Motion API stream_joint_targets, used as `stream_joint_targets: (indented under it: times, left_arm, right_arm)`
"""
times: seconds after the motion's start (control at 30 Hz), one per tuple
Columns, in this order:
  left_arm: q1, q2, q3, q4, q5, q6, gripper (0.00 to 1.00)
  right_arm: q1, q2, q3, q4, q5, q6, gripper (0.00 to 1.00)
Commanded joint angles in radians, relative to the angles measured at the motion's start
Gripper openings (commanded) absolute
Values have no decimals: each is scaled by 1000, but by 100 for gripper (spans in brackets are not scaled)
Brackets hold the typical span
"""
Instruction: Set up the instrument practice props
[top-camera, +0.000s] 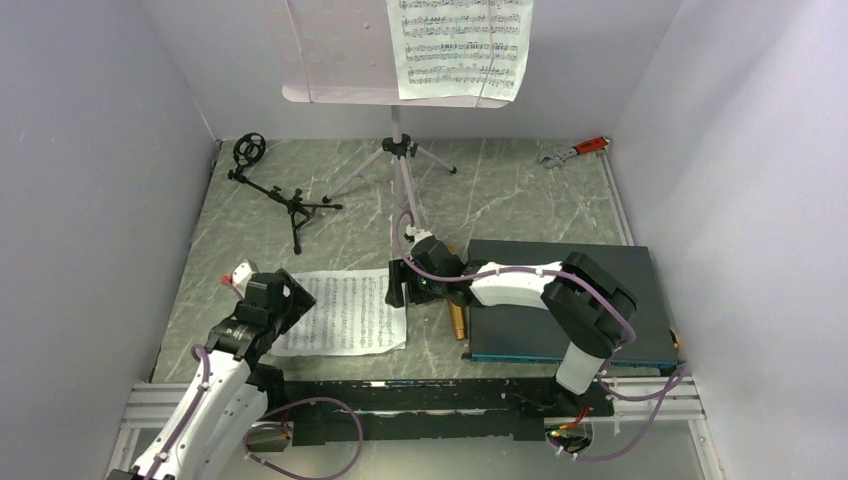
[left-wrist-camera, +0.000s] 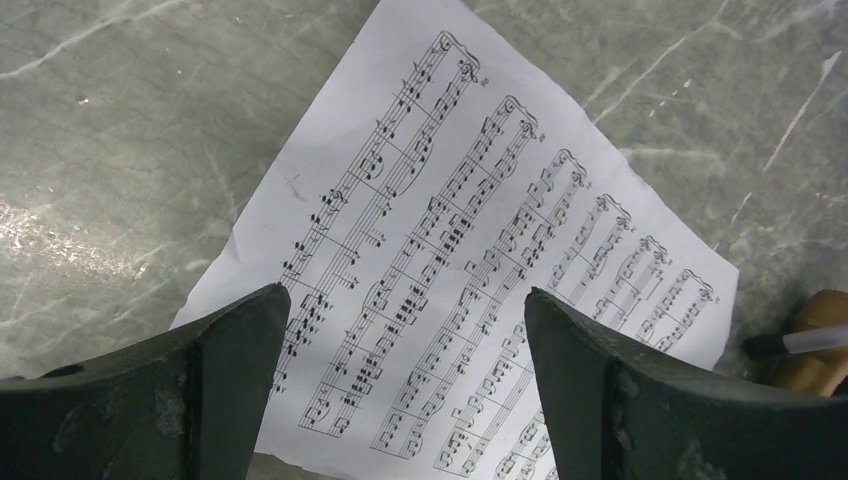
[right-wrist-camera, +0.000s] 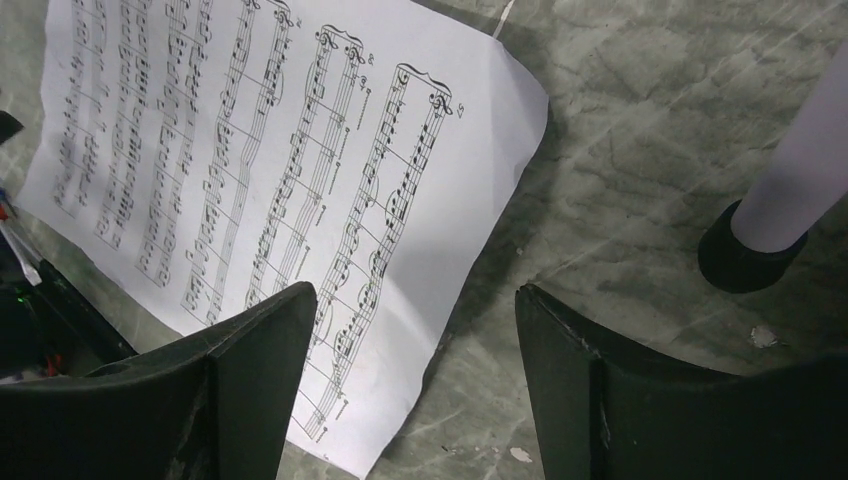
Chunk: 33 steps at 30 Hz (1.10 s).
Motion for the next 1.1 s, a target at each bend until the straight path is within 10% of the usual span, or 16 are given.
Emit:
stream_joint_targets:
  times: [0.0,0.63,0.93,1.07]
  left_arm:
    - [4,48,-4,49,-9,-13,93]
    - [4,263,-52,275,188,22,93]
    - [4,201,-99,371,312,76,92]
    - [4,148,-68,381,369,120,93]
  right_arm:
    - [3,10,-23,124,-9,66,76]
    - [3,25,-80,445,-134,154,34]
    - [9,25,-27,375,-110,10,0]
    - [7,-44,-18,299,-73,-76,0]
